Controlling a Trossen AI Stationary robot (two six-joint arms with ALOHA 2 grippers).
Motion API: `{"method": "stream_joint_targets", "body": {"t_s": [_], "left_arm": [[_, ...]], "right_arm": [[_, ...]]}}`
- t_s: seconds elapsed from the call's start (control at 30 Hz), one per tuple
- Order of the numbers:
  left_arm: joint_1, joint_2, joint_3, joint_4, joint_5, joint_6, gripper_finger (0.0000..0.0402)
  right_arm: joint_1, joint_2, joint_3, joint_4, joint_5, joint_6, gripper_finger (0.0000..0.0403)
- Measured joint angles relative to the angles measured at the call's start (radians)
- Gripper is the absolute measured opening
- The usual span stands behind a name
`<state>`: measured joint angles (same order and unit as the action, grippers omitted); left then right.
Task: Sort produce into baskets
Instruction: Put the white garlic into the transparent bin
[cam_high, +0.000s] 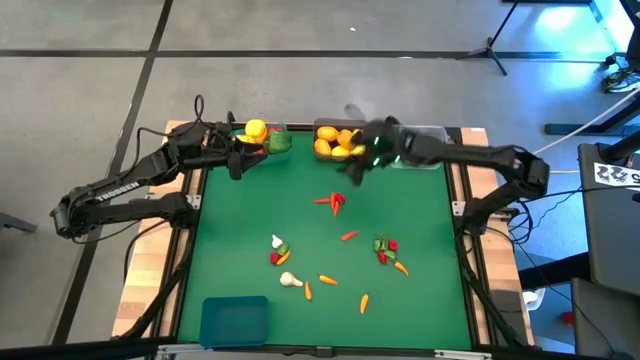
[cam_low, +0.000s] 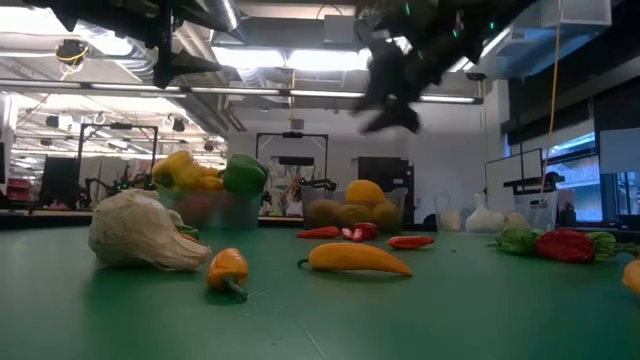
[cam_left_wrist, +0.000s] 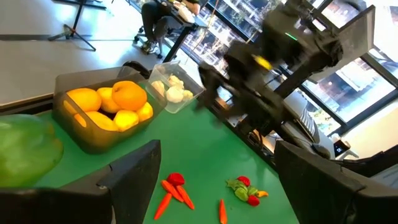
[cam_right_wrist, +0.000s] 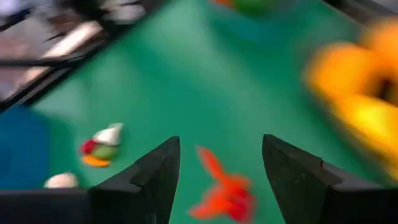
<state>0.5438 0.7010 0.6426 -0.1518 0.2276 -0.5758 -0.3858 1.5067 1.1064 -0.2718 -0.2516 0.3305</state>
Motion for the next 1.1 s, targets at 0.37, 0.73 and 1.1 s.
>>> {"method": "stream_joint_targets", "body": {"t_s": [0.37,0.73,1.1], "left_arm": [[-0.001,0.000,0.000,-0.016,0.000,-0.005,0.0308],[-0.001,-0.001,0.000,-0.051,0.000,0.025,0.0308],[-0.001,-0.006,0.000,-0.080,0.000,0.055,0.0308]], "right_arm": [[0.339,0.214,0.086,0.276,0.277,-0.191,0.0224],[0.357,0.568,0.473,0.241,0.044,-0.285,0.0226],[0.422,0.747,0.637,0.201,0.015,-0.281,0.0316]]}}
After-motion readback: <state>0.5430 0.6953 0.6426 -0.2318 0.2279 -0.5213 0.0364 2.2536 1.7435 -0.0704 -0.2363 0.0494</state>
